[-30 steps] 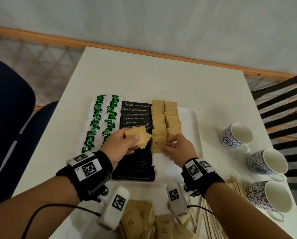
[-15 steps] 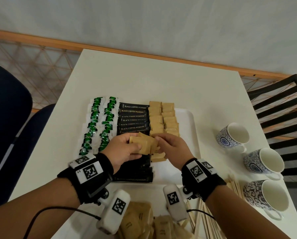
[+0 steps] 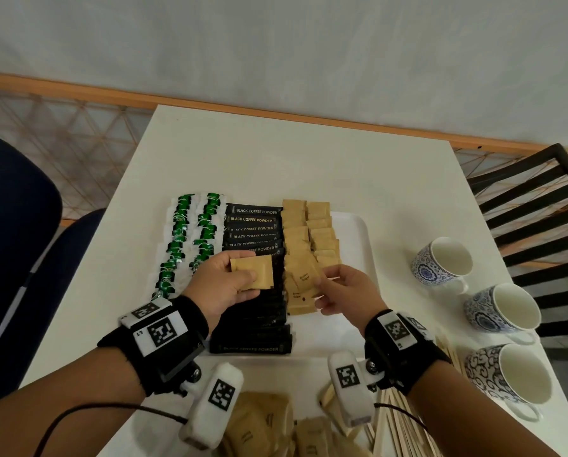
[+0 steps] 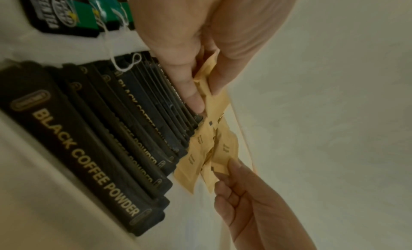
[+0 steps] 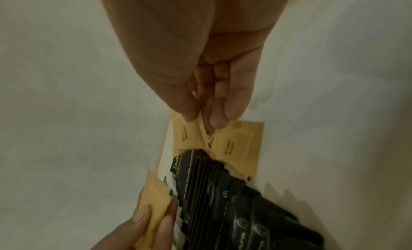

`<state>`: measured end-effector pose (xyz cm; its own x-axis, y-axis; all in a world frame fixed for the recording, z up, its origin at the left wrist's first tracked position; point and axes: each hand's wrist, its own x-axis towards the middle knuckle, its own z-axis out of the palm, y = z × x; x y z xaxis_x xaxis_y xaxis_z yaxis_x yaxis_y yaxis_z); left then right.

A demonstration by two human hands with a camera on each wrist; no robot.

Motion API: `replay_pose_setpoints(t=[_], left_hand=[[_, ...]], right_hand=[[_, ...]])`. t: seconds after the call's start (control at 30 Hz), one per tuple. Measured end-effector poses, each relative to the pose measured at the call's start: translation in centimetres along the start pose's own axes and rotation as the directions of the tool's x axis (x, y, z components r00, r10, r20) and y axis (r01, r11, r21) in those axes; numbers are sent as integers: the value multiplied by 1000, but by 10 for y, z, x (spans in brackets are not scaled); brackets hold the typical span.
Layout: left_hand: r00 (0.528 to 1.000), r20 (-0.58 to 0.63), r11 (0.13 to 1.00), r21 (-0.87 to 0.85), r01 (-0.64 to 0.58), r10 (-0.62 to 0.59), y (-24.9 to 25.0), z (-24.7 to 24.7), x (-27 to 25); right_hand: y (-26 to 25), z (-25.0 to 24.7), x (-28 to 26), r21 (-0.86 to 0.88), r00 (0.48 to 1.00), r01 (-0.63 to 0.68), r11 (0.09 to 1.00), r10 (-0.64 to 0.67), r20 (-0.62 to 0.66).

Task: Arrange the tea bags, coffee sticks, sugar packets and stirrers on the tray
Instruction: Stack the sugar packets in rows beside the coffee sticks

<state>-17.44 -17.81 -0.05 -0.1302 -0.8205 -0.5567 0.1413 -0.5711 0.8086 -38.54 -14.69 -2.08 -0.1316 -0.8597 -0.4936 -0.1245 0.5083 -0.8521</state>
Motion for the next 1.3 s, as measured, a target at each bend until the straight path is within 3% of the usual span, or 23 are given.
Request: replay_pose_setpoints(t=[0.13,0.33,0.5,0.6,0.87,1.0,1.13,1.2,1.3], left_hand=[[1000,-21,1000,14,14,-14,-1,1,1],[1000,-18,999,43,12,-11,-2,2,1],[1000,-23,990,137,-12,15,-5,1,2],[999,-30,983,183,-24,30,-7,3,2],[999,31,995,90,31,-34,-7,4,0],[998,30,996,75,48,-50,-5,4,-2],[998,46,991,129,45,-51,-4,5,-4],[998,49,980,198,26,-37,-4,7,-5],[996,84,911,406,-66,35,-4,14,-6]], right_hand=[[7,-3,-2,44,997,-48,998,50,-50],[23,-25,3,-74,952,2,997,-25,-307],[31,-33,4,-78,968,-62,995,41,-246],[32,-31,7,-163,958,-68,984,19,-287],[27,-26,17,-504,956,-114,856,-43,-290],[25,-27,17,-515,959,-121,849,-34,-281],[13,-22,6,-351,933,59,935,-176,-312],[1,-12,-4,-355,940,210,911,-288,-184],[-14,4,-16,-506,906,396,766,-417,77]])
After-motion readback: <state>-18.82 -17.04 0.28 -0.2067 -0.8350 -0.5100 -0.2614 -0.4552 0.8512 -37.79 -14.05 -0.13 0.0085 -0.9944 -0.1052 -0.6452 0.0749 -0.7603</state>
